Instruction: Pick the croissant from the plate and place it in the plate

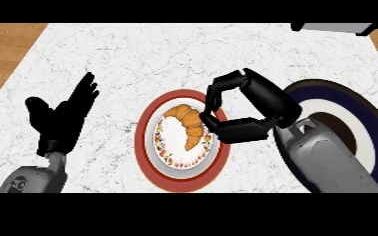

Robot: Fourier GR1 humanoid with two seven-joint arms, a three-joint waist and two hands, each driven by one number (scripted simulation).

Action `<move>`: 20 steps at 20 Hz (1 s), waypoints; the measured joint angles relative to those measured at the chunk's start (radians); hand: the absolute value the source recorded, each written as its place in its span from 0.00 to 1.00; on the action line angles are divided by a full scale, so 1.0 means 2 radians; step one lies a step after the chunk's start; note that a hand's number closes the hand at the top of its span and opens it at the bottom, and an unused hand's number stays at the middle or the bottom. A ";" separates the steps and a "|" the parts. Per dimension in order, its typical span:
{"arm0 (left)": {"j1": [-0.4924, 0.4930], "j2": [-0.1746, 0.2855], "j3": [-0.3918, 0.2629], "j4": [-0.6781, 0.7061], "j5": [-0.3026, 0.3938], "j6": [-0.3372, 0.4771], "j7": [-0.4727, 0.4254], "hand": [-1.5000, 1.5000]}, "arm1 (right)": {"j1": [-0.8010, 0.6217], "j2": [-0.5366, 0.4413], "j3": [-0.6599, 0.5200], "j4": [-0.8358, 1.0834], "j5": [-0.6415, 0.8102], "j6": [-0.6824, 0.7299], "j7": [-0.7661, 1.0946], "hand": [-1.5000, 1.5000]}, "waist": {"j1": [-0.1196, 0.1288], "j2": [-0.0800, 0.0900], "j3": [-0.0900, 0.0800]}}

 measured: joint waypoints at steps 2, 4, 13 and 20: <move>0.005 -0.006 -0.012 0.005 -0.015 0.009 -0.001 0.50 | 0.014 0.024 0.011 0.047 -0.003 0.004 -0.048 0.00 | -0.004 0.006 0.001; 0.006 -0.009 -0.019 0.008 -0.025 0.014 0.000 0.50 | 0.029 0.053 0.012 0.084 -0.038 0.023 -0.080 0.00 | -0.004 0.012 0.003; 0.017 -0.033 -0.034 0.043 -0.054 0.036 -0.023 0.50 | -0.048 0.047 0.062 0.232 0.027 0.140 -0.259 0.00 | -0.018 0.009 0.002; 0.028 -0.039 -0.034 0.042 -0.062 0.044 -0.020 0.50 | -0.150 0.050 0.096 0.300 0.150 0.102 -0.285 0.00 | -0.028 0.004 0.002</move>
